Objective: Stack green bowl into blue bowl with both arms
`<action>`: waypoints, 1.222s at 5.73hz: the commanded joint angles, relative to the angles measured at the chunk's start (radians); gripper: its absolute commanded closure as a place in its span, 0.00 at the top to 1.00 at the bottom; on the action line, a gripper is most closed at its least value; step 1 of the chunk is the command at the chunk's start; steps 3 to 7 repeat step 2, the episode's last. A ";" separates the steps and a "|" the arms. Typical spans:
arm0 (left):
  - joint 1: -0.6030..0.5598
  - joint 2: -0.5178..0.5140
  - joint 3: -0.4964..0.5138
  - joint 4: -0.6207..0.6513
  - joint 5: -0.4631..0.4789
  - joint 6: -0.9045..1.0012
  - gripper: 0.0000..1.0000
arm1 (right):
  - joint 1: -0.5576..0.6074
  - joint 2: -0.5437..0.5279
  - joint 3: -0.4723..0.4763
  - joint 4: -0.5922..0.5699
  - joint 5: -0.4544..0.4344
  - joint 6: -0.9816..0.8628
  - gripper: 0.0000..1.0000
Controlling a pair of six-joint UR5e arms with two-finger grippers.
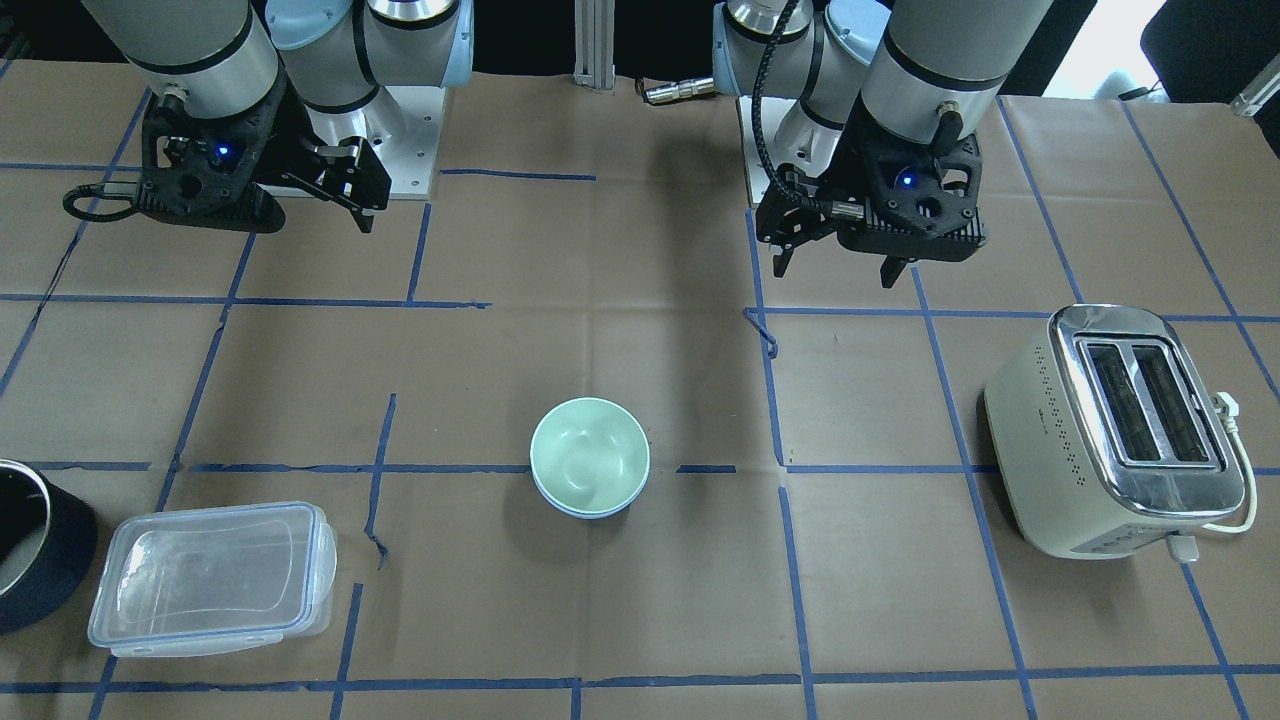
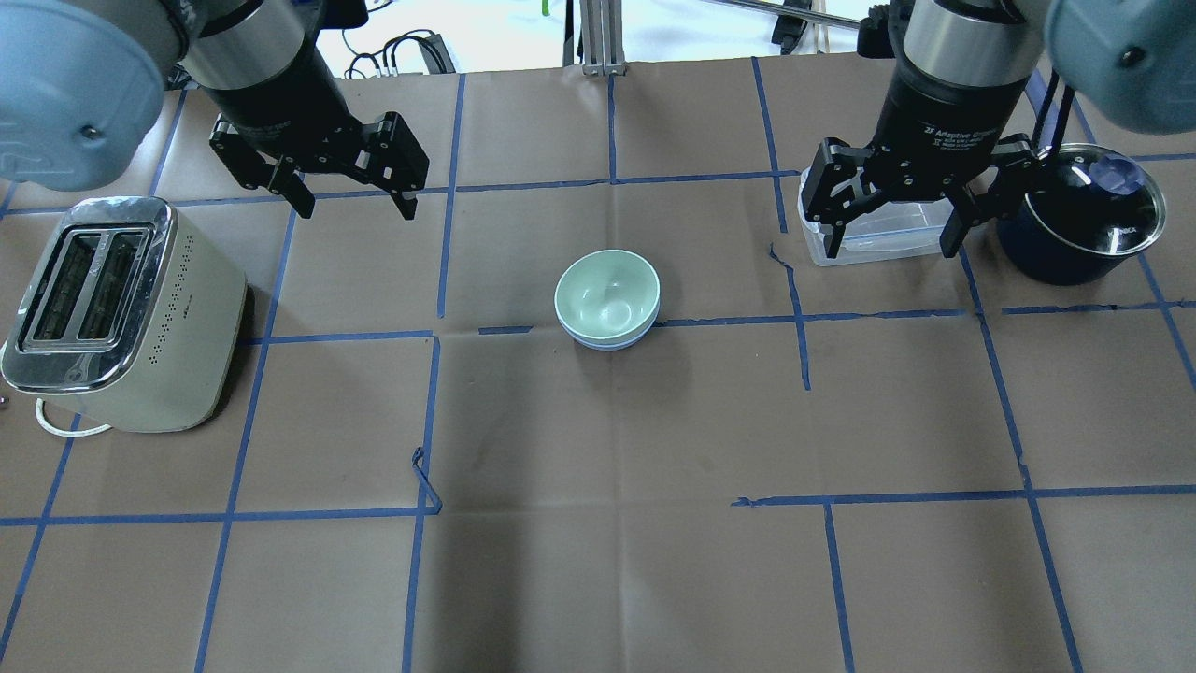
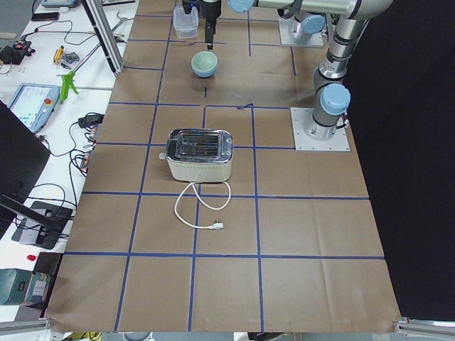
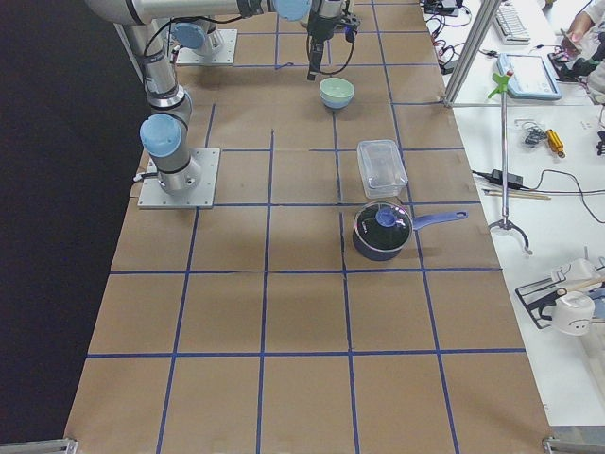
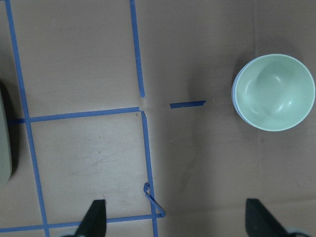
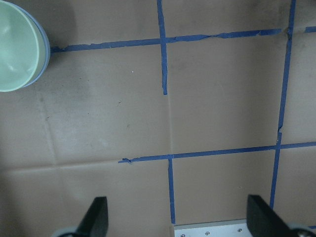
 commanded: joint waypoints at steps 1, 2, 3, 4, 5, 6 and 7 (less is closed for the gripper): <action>0.000 0.002 -0.001 0.000 0.000 0.000 0.98 | 0.000 0.000 0.001 -0.002 0.008 0.001 1.00; 0.000 0.000 -0.001 0.000 0.000 0.000 0.98 | 0.000 0.000 0.001 -0.002 0.008 0.001 1.00; 0.000 0.000 -0.001 0.000 0.000 0.000 0.98 | 0.000 0.000 0.001 -0.002 0.008 0.001 1.00; 0.000 0.000 -0.001 0.000 0.000 0.000 0.98 | 0.000 0.000 0.001 -0.002 0.008 0.001 1.00; 0.000 0.000 -0.001 0.000 0.000 0.000 0.98 | 0.000 0.000 0.001 -0.002 0.008 0.001 1.00; 0.000 0.000 -0.001 0.000 0.000 0.000 0.98 | 0.000 0.000 0.001 -0.002 0.008 0.001 1.00; 0.000 0.000 -0.001 0.000 0.000 0.000 0.98 | 0.000 0.000 0.001 -0.002 0.008 0.001 1.00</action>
